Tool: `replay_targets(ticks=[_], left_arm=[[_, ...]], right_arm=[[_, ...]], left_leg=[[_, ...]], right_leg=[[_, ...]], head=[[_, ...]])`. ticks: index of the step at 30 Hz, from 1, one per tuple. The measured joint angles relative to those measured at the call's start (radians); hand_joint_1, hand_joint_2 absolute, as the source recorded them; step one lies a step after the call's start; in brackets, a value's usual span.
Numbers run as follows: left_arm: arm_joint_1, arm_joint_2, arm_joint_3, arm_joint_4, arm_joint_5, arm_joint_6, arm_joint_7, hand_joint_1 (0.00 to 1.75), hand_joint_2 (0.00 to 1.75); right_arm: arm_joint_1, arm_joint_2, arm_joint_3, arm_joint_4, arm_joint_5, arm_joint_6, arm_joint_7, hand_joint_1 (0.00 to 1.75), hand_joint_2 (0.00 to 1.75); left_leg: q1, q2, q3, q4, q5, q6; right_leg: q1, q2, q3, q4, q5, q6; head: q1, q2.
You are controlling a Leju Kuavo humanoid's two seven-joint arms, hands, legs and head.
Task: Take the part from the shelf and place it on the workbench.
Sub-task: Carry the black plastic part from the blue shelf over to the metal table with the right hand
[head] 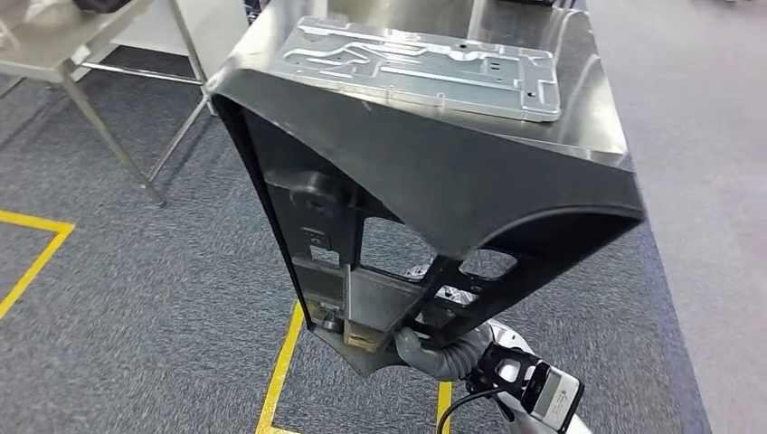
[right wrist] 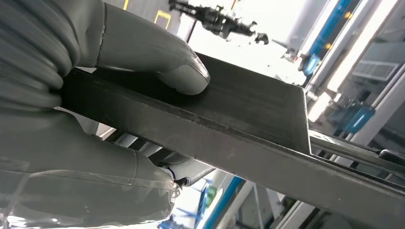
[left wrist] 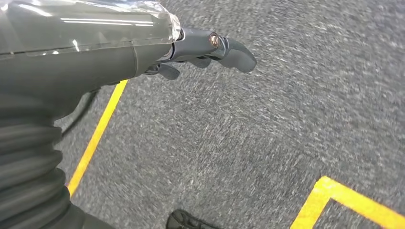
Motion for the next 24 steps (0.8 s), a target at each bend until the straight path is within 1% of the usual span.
replay_targets(ticks=[1,2,3,4,5,6,7,8,9,10,11,12,13,14,15,16,17,18,19,20,21,22,23,24], left_arm=[[0.001,0.0,0.001,0.0,0.0,0.0,-0.001,0.0,1.75],[0.002,0.0,0.002,0.0,0.0,0.0,-0.002,0.0,1.75],[0.001,0.0,0.002,0.0,0.0,0.0,-0.004,0.0,1.75],[0.001,0.0,0.002,0.0,0.0,-0.001,-0.006,0.0,1.75],[0.0,0.0,0.002,0.0,-0.001,-0.001,-0.007,0.0,1.75],[0.0,0.0,0.002,0.0,-0.001,-0.002,-0.008,0.0,1.75],[-0.001,-0.001,0.003,0.0,-0.001,-0.003,-0.008,0.0,1.75],[-0.002,-0.001,0.003,0.0,-0.001,-0.004,-0.008,0.0,1.75],[-0.003,-0.002,0.003,0.0,-0.002,-0.005,-0.007,0.0,1.75],[-0.004,-0.002,0.003,0.0,-0.002,-0.006,-0.007,0.0,1.75],[-0.006,-0.002,0.003,0.0,-0.002,-0.008,-0.006,0.0,1.75],[-0.006,-0.002,0.003,0.0,-0.002,-0.01,-0.005,0.0,1.75],[-0.006,-0.002,0.003,0.0,-0.002,-0.013,-0.005,0.0,1.75],[-0.004,-0.002,0.004,0.0,-0.001,-0.018,-0.004,0.0,1.75],[-0.002,-0.002,0.005,0.0,0.001,-0.023,-0.004,0.0,1.75],[-0.001,-0.002,0.006,0.0,0.003,-0.028,-0.004,0.0,1.75],[0.001,-0.002,0.007,0.0,0.004,-0.033,-0.003,0.0,1.75],[0.002,-0.002,0.007,0.0,0.006,-0.036,-0.003,0.0,1.75],[0.002,-0.001,0.008,0.0,0.008,-0.04,-0.003,0.0,1.75],[0.002,-0.001,0.008,0.0,0.009,-0.042,-0.003,0.0,1.75],[0.001,0.0,0.008,0.0,0.009,-0.044,-0.003,0.0,1.75],[0.0,0.0,0.008,0.0,0.009,-0.045,-0.003,0.0,1.75],[-0.001,0.001,0.008,0.0,0.009,-0.046,-0.003,0.0,1.75],[-0.001,0.001,0.008,0.0,0.01,-0.047,-0.004,0.0,1.75]], right_arm=[[0.001,0.0,0.0,0.0,0.0,0.0,0.0,1.75,1.75],[0.003,0.0,0.0,0.001,0.0,0.0,0.0,1.75,1.75],[0.004,0.0,0.0,0.001,0.0,-0.001,0.0,1.75,1.75],[0.005,0.0,0.0,0.001,0.0,-0.001,0.0,1.75,1.75],[0.005,0.0,0.0,0.001,0.0,-0.002,0.0,1.75,1.75],[0.005,0.0,0.0,0.0,0.0,-0.003,0.0,1.75,1.75],[0.004,0.0,0.0,-0.001,0.003,-0.005,0.0,1.75,1.75],[0.004,0.0,0.0,-0.001,0.008,-0.008,0.0,1.75,1.75],[0.005,-0.001,-0.001,-0.002,0.016,-0.011,0.0,1.75,1.75],[0.005,-0.001,-0.001,-0.004,0.023,-0.015,0.0,1.75,1.75],[0.006,-0.001,0.0,-0.006,0.03,-0.018,0.0,1.75,1.75],[0.005,-0.001,0.0,-0.008,0.033,-0.02,0.0,1.75,1.75],[0.003,-0.001,0.0,-0.01,0.036,-0.021,0.0,1.75,1.75],[0.001,0.0,0.0,-0.011,0.038,-0.021,0.0,1.75,1.75],[-0.001,0.0,0.0,-0.012,0.04,-0.022,0.0,1.75,1.75],[0.0,0.0,0.0,-0.012,0.042,-0.022,0.001,1.75,1.75],[0.0,0.0,0.0,-0.012,0.044,-0.022,0.001,1.75,1.75],[0.001,0.0,0.0,-0.012,0.045,-0.022,0.001,1.75,1.75],[0.001,0.0,0.0,-0.012,0.045,-0.022,0.001,1.75,1.75],[0.001,0.0,0.0,-0.012,0.046,-0.023,0.001,1.75,1.75],[0.001,0.0,0.0,-0.012,0.047,-0.023,0.001,1.75,1.75],[0.001,0.0,0.0,-0.013,0.047,-0.023,0.001,1.75,1.75],[0.001,0.0,0.0,-0.014,0.048,-0.023,0.001,1.75,1.75],[0.001,0.0,0.0,-0.015,0.049,-0.023,0.001,1.75,1.75]], left_leg=[[0.0,0.012,0.001,0.0,-0.002,0.0],[0.0,0.024,0.003,0.0,-0.005,-0.001],[0.0,0.034,0.007,0.0,-0.008,-0.003],[-0.001,0.044,0.012,0.0,-0.012,-0.005],[-0.001,0.053,0.019,0.0,-0.016,-0.008],[-0.002,0.06,0.024,-0.001,-0.02,-0.012],[-0.003,0.066,0.028,-0.002,-0.023,-0.017],[-0.004,0.072,0.031,-0.003,-0.026,-0.022],[-0.005,0.078,0.033,-0.005,-0.028,-0.028],[-0.005,0.085,0.038,-0.008,-0.029,-0.034],[-0.005,0.083,0.041,-0.008,-0.032,-0.039],[-0.005,0.071,0.039,0.003,-0.041,-0.043],[-0.004,0.052,0.026,0.035,-0.06,-0.045],[-0.003,0.029,0.001,0.089,-0.088,-0.047],[-0.003,0.015,-0.034,0.157,-0.118,-0.048],[-0.003,0.008,-0.071,0.224,-0.142,-0.049],[-0.003,0.006,-0.099,0.267,-0.148,-0.05],[-0.003,0.006,-0.111,0.275,-0.134,-0.051],[-0.003,0.006,-0.102,0.239,-0.099,-0.05],[-0.003,0.006,-0.077,0.173,-0.053,-0.048],[-0.003,0.005,-0.05,0.105,-0.019,-0.045],[-0.005,0.004,-0.028,0.051,0.003,-0.04],[-0.007,0.003,-0.017,0.021,0.011,-0.035],[-0.009,0.002,-0.015,0.014,0.006,-0.03]], right_leg=[[-0.004,-0.005,-0.032,0.054,-0.014,0.003],[-0.006,-0.007,-0.048,0.077,-0.011,0.005],[-0.008,-0.01,-0.042,0.056,0.014,0.006],[-0.008,-0.017,-0.014,-0.002,0.051,0.003],[-0.005,-0.034,0.024,-0.08,0.089,-0.002],[0.0,-0.054,0.059,-0.147,0.114,-0.009],[0.006,-0.069,0.082,-0.193,0.128,-0.016],[0.012,-0.079,0.092,-0.214,0.129,-0.023],[0.015,-0.076,0.091,-0.216,0.125,-0.028],[0.016,-0.067,0.091,-0.22,0.126,-0.032],[0.013,-0.06,0.095,-0.226,0.127,-0.037],[0.01,-0.054,0.101,-0.233,0.129,-0.042],[0.007,-0.049,0.107,-0.24,0.131,-0.048],[0.005,-0.045,0.112,-0.243,0.13,-0.054],[0.005,-0.039,0.114,-0.244,0.128,-0.058],[0.007,-0.033,0.116,-0.243,0.126,-0.061],[0.009,-0.026,0.118,-0.242,0.123,-0.063],[0.01,-0.019,0.121,-0.241,0.12,-0.063],[0.01,-0.014,0.125,-0.238,0.116,-0.062],[0.01,-0.009,0.13,-0.234,0.111,-0.059],[0.011,-0.005,0.133,-0.23,0.105,-0.056],[0.013,-0.002,0.133,-0.224,0.1,-0.052],[0.013,0.001,0.131,-0.219,0.096,-0.047],[0.014,0.002,0.128,-0.217,0.095,-0.042]], head=[[0.0,0.0],[0.0,0.0],[0.0,0.0],[0.0,0.0],[0.0,0.0],[0.0,0.0],[0.0,0.0],[0.0,0.0],[0.0,0.0],[0.0,0.0],[0.0,0.0],[0.0,0.0],[0.0,0.0],[0.0,0.0],[0.0,0.0],[0.0,0.0],[0.0,0.0],[0.0,0.0],[0.0,0.0],[0.0,0.0],[0.0,0.0],[0.0,0.0],[0.0,0.0],[0.0,0.0]])
